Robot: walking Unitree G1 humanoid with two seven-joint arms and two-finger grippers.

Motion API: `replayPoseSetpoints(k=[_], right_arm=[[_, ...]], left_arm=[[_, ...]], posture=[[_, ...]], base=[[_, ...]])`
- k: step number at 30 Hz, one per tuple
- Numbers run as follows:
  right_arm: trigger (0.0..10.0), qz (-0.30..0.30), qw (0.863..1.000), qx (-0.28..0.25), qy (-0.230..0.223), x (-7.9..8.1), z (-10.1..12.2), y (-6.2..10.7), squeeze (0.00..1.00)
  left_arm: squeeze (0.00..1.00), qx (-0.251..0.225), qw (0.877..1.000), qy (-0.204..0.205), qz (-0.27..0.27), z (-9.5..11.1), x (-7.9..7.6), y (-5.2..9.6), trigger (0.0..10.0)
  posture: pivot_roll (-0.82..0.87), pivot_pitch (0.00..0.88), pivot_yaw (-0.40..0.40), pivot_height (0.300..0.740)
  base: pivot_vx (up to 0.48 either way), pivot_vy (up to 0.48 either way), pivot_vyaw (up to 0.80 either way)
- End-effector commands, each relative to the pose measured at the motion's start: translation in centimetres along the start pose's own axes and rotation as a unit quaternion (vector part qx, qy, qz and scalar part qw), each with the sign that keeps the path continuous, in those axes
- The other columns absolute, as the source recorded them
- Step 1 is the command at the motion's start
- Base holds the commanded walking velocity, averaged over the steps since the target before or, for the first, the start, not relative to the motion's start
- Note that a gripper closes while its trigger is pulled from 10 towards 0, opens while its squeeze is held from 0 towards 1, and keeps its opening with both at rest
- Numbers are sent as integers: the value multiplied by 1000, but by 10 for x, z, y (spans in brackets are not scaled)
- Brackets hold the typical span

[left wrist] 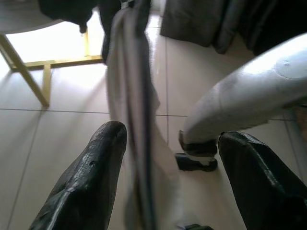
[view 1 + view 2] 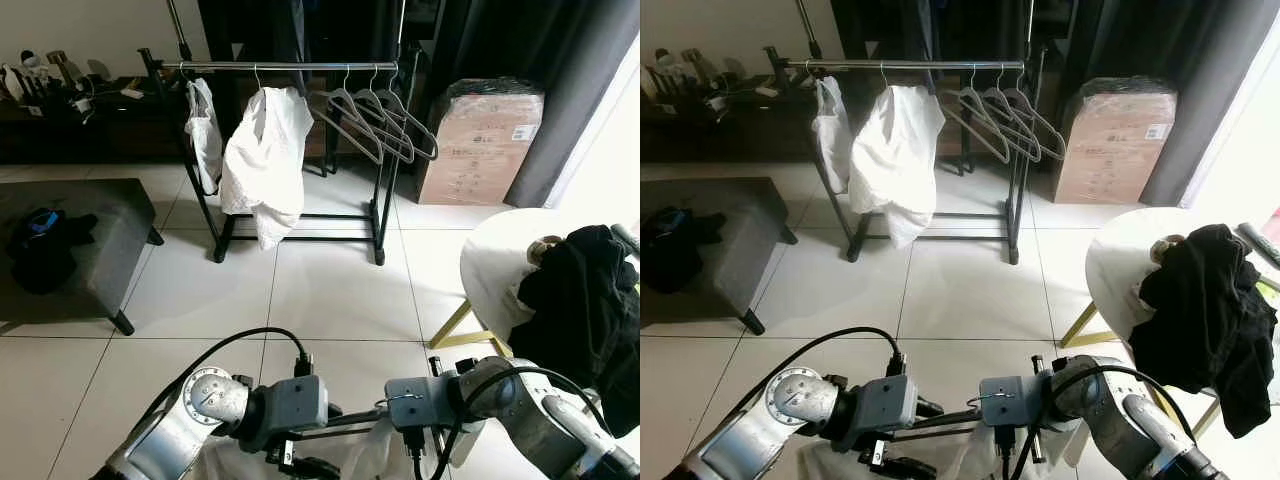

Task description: Hang hanger

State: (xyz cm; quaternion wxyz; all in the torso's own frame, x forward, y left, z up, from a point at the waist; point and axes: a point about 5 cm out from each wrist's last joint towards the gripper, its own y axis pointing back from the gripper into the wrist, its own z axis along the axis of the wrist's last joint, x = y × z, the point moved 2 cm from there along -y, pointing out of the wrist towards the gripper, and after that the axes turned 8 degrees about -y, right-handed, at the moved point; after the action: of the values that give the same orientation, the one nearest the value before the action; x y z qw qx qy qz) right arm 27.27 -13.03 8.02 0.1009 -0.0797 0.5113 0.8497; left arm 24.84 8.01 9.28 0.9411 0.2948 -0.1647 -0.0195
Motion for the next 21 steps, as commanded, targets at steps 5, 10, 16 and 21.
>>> replayPoseSetpoints(k=[5, 10, 16, 21], right_arm=[[0, -7, 1000, -17, -3, -1, 6, 10, 0], [0, -8, 1000, -18, -1, -1, 7, 11, 0], [0, -8, 1000, -15, -1, -1, 7, 11, 0], [0, -10, 1000, -15, -1, -2, 7, 12, 0]], left_arm=[[0, 26, 999, -15, 34, -6, 11, -3, 10000], [0, 33, 999, -15, 39, -8, 14, -4, 3804], [0, 35, 999, -10, 32, -10, 12, -4, 0], [0, 39, 999, -9, 22, -12, 10, -4, 0]], posture=[[-93, 126, 3, 740], [-93, 126, 4, 740], [-93, 125, 4, 740], [-92, 124, 4, 740]], base=[[0, 0, 0], [0, 0, 0], [0, 0, 0], [0, 0, 0]])
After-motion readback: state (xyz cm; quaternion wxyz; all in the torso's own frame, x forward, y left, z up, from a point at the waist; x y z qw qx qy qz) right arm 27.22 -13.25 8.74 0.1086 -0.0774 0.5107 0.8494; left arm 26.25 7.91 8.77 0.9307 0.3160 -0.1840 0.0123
